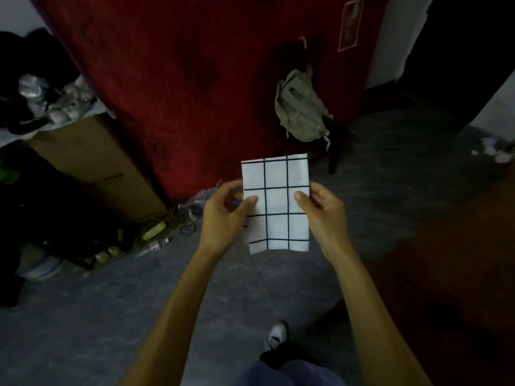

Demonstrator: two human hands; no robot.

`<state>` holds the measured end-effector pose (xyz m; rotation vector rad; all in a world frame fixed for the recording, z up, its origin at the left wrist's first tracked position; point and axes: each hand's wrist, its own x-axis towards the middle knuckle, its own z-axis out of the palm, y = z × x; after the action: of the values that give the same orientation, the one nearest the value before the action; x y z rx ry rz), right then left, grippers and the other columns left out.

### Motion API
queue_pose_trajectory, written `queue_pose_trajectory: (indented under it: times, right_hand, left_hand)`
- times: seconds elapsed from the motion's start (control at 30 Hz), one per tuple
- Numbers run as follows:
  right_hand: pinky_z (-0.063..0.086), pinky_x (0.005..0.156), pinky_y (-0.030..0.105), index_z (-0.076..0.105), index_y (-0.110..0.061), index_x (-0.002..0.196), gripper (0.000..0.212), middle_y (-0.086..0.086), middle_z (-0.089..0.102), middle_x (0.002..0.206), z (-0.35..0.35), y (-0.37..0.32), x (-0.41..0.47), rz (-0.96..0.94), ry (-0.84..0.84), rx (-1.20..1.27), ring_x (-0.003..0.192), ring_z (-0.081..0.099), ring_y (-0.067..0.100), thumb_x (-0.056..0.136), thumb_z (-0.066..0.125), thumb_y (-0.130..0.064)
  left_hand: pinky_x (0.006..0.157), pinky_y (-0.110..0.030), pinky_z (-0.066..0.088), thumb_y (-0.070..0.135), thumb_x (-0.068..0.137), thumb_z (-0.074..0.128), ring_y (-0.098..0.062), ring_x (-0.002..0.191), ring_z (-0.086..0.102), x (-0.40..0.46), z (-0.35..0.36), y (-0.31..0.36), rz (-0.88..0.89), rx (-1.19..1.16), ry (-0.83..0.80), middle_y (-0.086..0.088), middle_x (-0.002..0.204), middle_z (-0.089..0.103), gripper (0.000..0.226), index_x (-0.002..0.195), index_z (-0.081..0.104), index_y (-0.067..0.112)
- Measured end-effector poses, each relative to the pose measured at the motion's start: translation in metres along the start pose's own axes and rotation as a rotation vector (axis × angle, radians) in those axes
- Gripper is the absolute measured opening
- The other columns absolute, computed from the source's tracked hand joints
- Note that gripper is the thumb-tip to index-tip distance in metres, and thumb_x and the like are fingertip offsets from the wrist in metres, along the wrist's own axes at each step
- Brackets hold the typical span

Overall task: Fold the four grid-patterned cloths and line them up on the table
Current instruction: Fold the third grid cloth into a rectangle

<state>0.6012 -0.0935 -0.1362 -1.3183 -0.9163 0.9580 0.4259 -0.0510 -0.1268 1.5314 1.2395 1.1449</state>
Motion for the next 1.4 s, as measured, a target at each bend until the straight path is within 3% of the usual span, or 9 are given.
queue_pose_trajectory:
  times: [0.2,0.43,0.6,0.73,0.93,1.03,1.17,1.4]
  right_hand:
    - [0.053,0.070,0.014,0.063,-0.025,0.113,0.025,-0.016,0.069,0.098,-0.014,-0.021,0.097,-0.032,0.121,0.045,0.092,0.067,-0.002,0.091,0.061,-0.013]
    - [0.050,0.071,0.008,0.063,-0.023,0.117,0.026,-0.017,0.065,0.100,-0.053,-0.007,0.190,0.010,0.308,-0.100,0.092,0.063,-0.008,0.091,0.061,-0.017]
    - [0.051,0.080,0.018,0.064,-0.022,0.112,0.021,-0.011,0.065,0.100,-0.074,0.002,0.268,0.038,0.424,-0.186,0.093,0.063,0.000,0.091,0.061,-0.019]
    - [0.052,0.073,0.015,0.063,-0.028,0.107,0.018,-0.013,0.067,0.097,-0.091,-0.002,0.335,0.014,0.515,-0.246,0.090,0.064,-0.004,0.092,0.059,-0.019]
    - [0.056,0.072,0.020,0.064,-0.027,0.108,0.018,-0.009,0.069,0.100,-0.121,-0.025,0.420,0.001,0.672,-0.223,0.092,0.066,0.000,0.092,0.059,-0.020]
    - [0.058,0.076,0.032,0.064,-0.019,0.112,0.020,-0.001,0.070,0.103,-0.142,-0.031,0.449,0.009,0.736,-0.211,0.093,0.068,0.009,0.092,0.059,-0.022]
    - [0.058,0.075,0.033,0.066,-0.017,0.106,0.016,0.000,0.071,0.097,-0.177,-0.023,0.485,0.002,0.832,-0.201,0.089,0.069,0.011,0.093,0.057,-0.020]
    - [0.058,0.078,0.036,0.065,-0.018,0.105,0.015,0.003,0.069,0.099,-0.279,0.004,0.556,-0.015,0.930,-0.183,0.091,0.068,0.014,0.094,0.055,-0.021]
  left_hand:
    - [0.074,-0.023,0.056,0.011,0.087,0.067,-0.014,0.088,0.067,0.114,0.045,0.015,0.080,-0.011,-0.110,-0.002,0.095,0.068,0.027,0.113,0.061,0.016]
    - [0.068,-0.020,0.054,0.012,0.088,0.065,-0.009,0.081,0.067,0.215,0.119,-0.005,0.076,-0.046,-0.270,-0.001,0.087,0.068,0.023,0.110,0.062,0.017]
    - [0.064,-0.015,0.052,0.008,0.087,0.065,0.000,0.071,0.065,0.301,0.173,-0.014,0.096,-0.100,-0.371,0.004,0.078,0.066,0.023,0.108,0.061,0.015]
    - [0.064,-0.013,0.051,0.004,0.087,0.064,0.001,0.073,0.066,0.377,0.220,-0.013,0.073,-0.190,-0.479,0.008,0.078,0.067,0.023,0.109,0.062,0.009]
    - [0.070,-0.020,0.055,0.008,0.088,0.063,-0.003,0.082,0.067,0.482,0.293,0.004,0.073,-0.231,-0.649,0.007,0.089,0.068,0.022,0.108,0.062,0.017]
    - [0.069,-0.016,0.054,0.010,0.090,0.061,-0.004,0.086,0.066,0.514,0.329,0.016,0.105,-0.238,-0.725,0.003,0.096,0.068,0.022,0.109,0.060,0.020]
    - [0.065,-0.007,0.048,0.011,0.091,0.060,0.002,0.087,0.060,0.544,0.382,0.022,0.113,-0.190,-0.791,0.012,0.097,0.061,0.021,0.107,0.058,0.025]
    - [0.069,-0.012,0.045,0.015,0.091,0.059,0.001,0.091,0.059,0.591,0.516,0.030,0.165,-0.076,-0.900,0.016,0.097,0.060,0.022,0.104,0.056,0.032]
